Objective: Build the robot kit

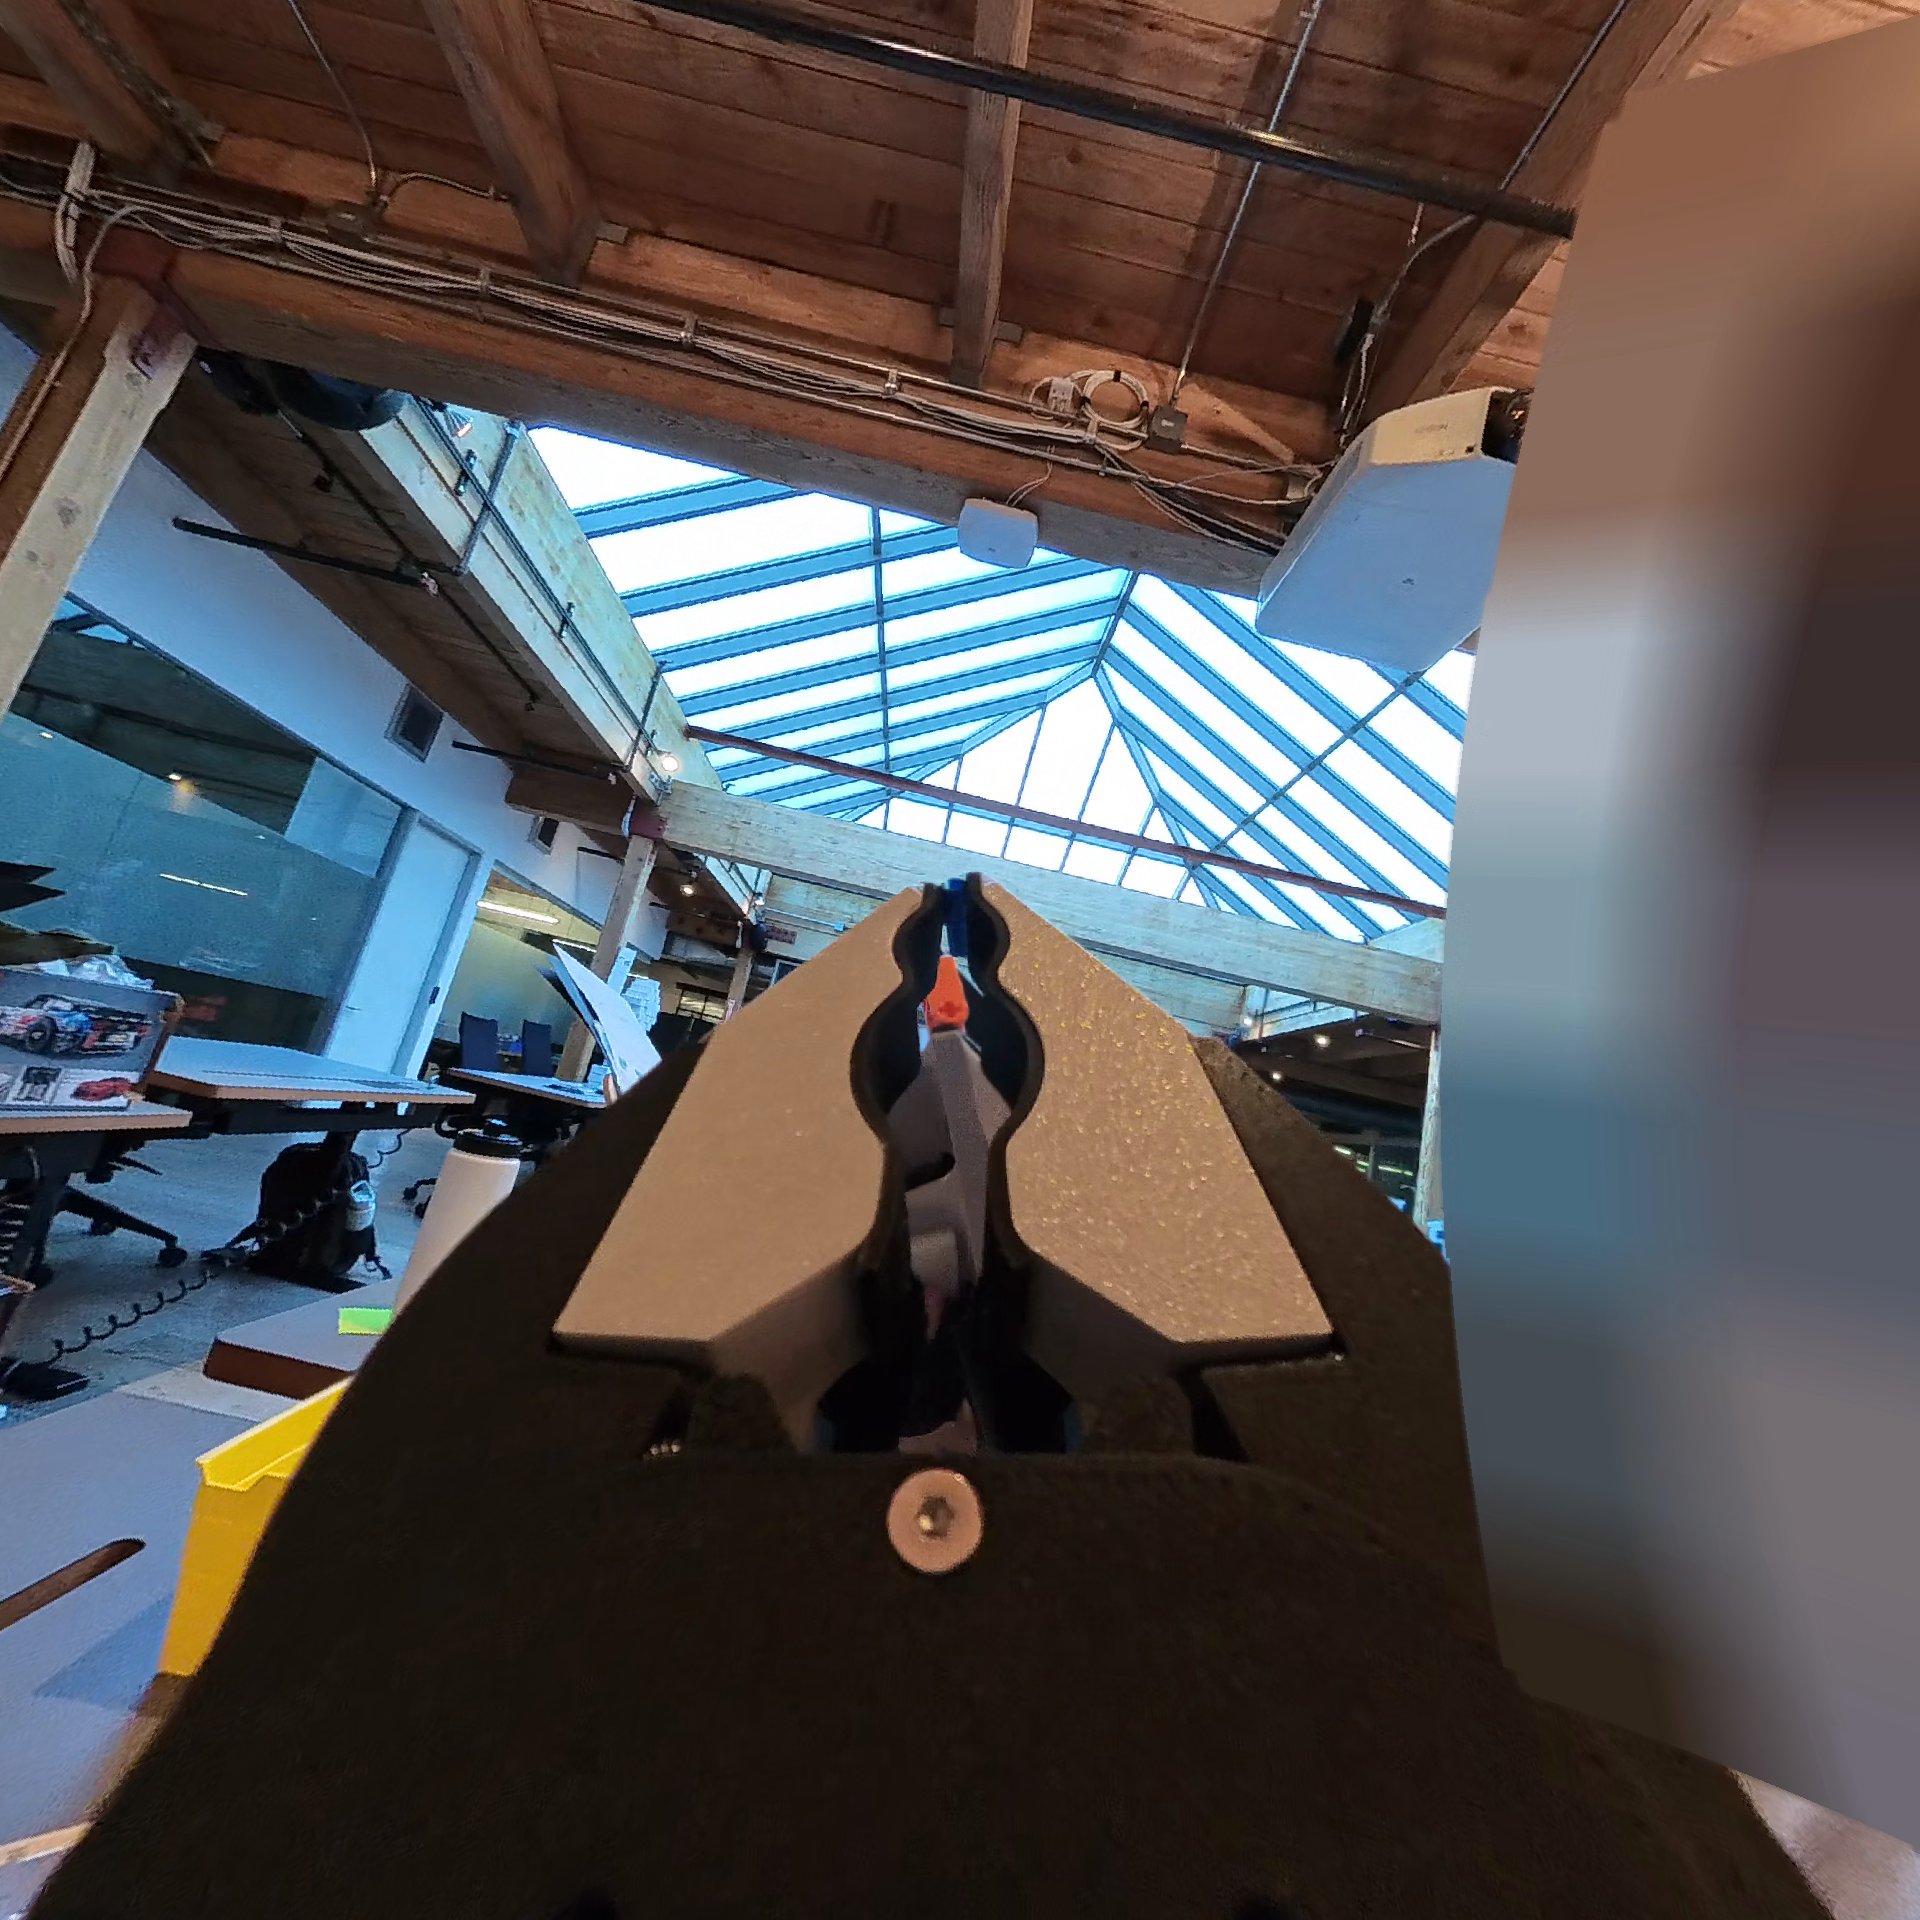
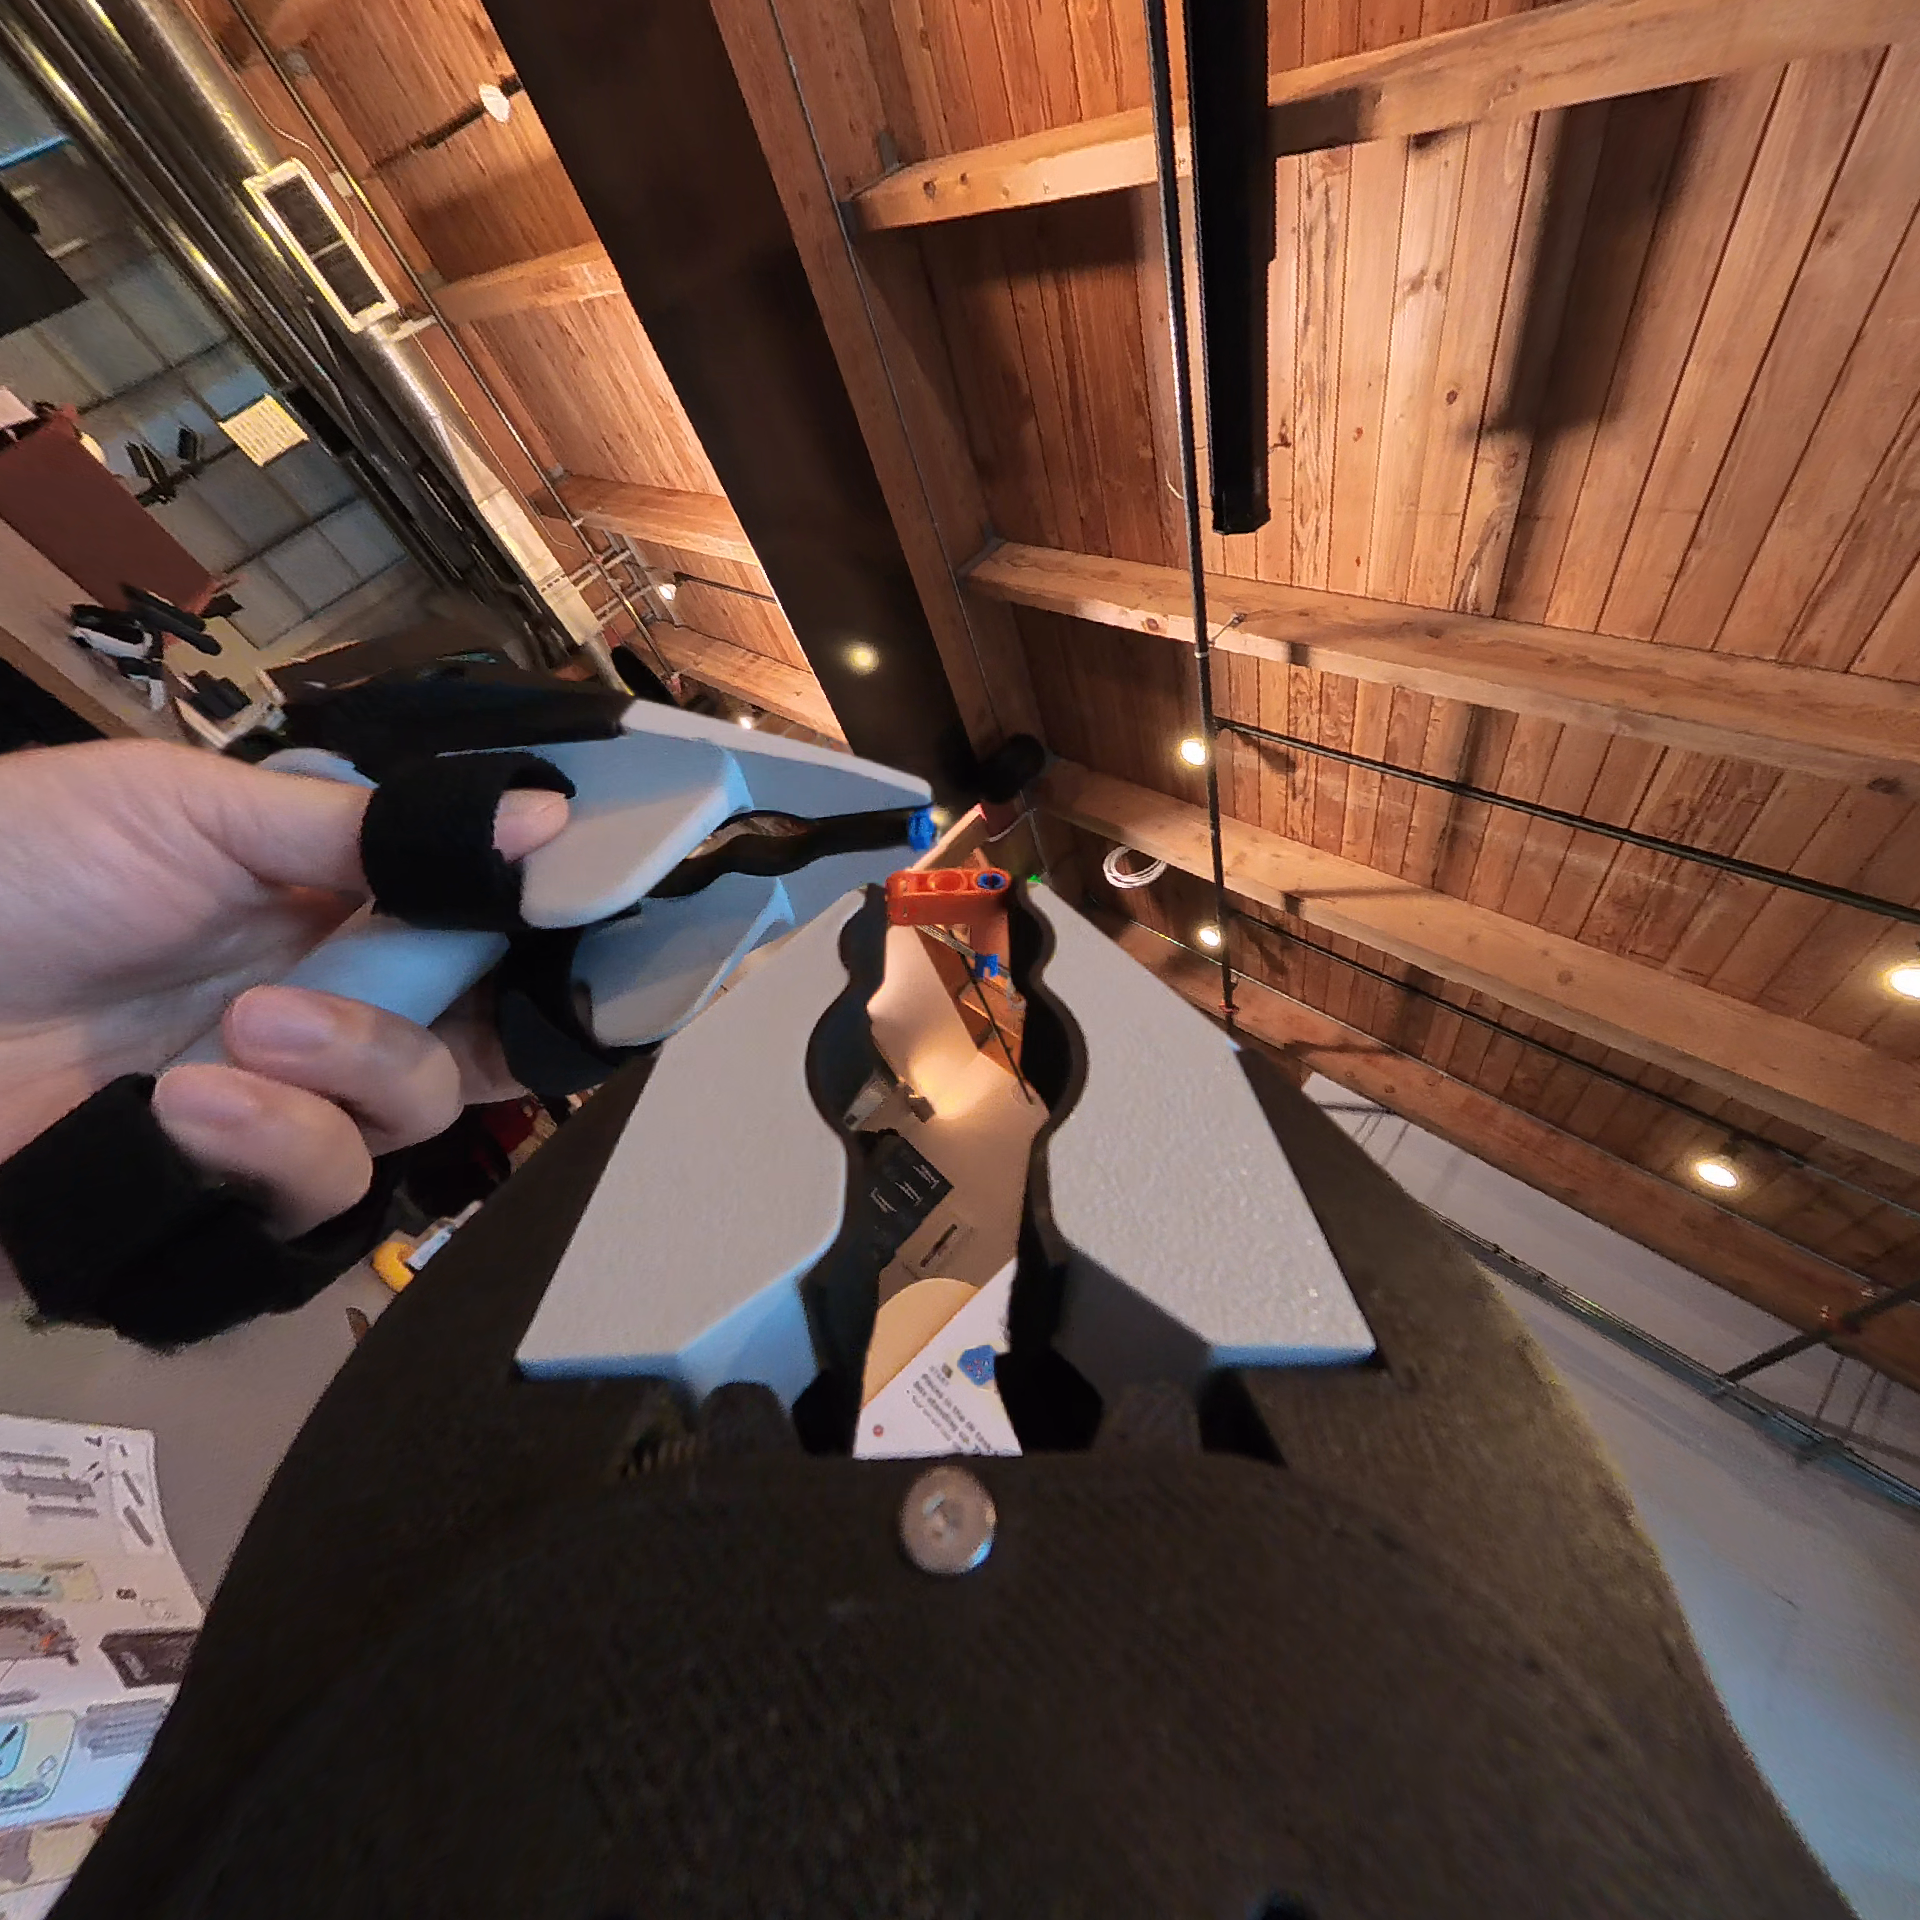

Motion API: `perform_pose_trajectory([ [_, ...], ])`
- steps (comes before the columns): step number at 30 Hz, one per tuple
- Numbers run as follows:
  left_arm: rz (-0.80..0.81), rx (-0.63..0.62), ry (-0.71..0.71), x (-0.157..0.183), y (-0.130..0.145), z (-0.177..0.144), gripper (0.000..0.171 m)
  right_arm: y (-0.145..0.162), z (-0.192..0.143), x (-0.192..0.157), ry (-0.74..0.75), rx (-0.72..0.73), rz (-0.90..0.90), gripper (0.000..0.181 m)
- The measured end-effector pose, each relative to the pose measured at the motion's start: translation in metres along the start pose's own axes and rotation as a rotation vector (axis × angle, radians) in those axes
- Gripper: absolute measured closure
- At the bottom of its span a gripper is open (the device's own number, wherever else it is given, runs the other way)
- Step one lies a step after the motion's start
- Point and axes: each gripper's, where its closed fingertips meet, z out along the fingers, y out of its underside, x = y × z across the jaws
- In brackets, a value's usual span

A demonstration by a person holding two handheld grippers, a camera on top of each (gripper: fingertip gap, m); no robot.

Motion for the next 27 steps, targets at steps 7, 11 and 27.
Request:
perform_pose_trajectory([
  [7, 0.015, -0.016, 0.000, 0.0021, 0.0069, 0.0031, 0.170, -0.0059, 0.0006, 0.0031, 0.022, -0.003, 0.001, 0.159],
  [11, 0.024, -0.020, 0.009, 0.0024, 0.0085, 0.0038, 0.170, -0.0066, 0.0005, 0.0028, 0.008, 0.010, 0.041, 0.159],
  [27, 0.029, -0.009, 0.039, 0.0035, 0.0086, 0.0038, 0.170, -0.0043, 0.0032, 0.0036, -0.015, 0.031, 0.217, 0.159],
])
